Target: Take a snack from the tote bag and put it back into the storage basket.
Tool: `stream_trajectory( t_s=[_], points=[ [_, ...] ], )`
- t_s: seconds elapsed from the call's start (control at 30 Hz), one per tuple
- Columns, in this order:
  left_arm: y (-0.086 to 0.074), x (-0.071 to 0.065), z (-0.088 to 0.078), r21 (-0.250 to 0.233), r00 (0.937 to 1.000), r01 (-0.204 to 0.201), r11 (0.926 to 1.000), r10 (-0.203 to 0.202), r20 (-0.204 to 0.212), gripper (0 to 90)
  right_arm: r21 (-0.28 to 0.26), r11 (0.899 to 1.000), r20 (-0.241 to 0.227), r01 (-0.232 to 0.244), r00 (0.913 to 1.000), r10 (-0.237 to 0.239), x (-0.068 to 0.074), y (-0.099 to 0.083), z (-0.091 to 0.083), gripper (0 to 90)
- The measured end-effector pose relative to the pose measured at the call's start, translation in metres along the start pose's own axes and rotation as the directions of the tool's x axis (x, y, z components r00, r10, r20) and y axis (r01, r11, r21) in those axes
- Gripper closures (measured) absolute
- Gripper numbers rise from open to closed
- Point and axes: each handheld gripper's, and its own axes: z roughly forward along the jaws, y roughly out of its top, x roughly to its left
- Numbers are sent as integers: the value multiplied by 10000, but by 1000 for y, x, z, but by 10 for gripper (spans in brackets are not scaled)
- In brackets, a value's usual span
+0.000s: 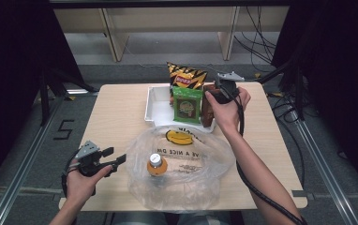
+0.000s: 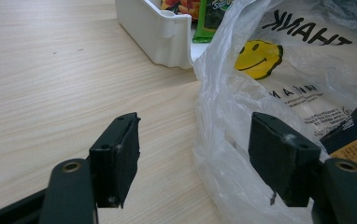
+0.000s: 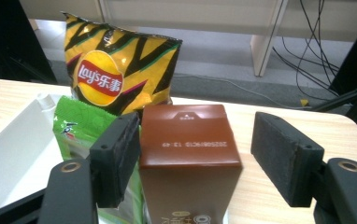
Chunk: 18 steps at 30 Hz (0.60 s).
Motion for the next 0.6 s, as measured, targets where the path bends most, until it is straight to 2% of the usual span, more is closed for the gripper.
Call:
stream_trajectory(
  t_s=[0.03,0.17,0.2,0.23,0.27,0.43,0.47,0.53,0.57,0.6],
  points=[
    [0,0,0,8,10000,-1,10000,1,-4,335,-145,9998,-130,161,9998,-163,-2,0,0,334],
    [0,-1,1,25,9999,109,9999,-109,-13,335,-292,9996,-189,60,9998,-65,-3,2,-8,333],
    [0,-1,0,42,10000,-19,10000,19,-5,335,-286,9995,-197,115,9997,-121,-4,3,-8,332],
    [0,-1,1,36,10000,-16,10000,16,-12,335,-349,9994,-349,83,9993,-95,-5,3,-9,330],
    [0,-1,1,39,10000,-11,10000,11,-8,335,-372,9992,-306,153,9994,-164,-6,2,-9,329],
    [0,-1,1,34,10000,95,9999,-95,9,335,-516,9986,-487,96,9987,-122,-9,-2,-15,336],
    [0,-1,1,21,9999,109,9999,-109,-1,335,-527,9986,-535,-33,9986,4,-8,-4,-17,337],
    [0,-1,1,18,9999,101,9999,-101,7,335,-591,9982,-580,76,9983,-110,-10,-7,-20,349],
    [0,-1,1,30,10000,98,9999,-98,9,335,-562,9984,-641,-92,9979,56,-10,-8,-22,358],
    [0,-1,1,37,10000,55,10000,-55,0,335,-633,9979,-637,96,9979,-136,-12,-10,-23,370]
  ],
)
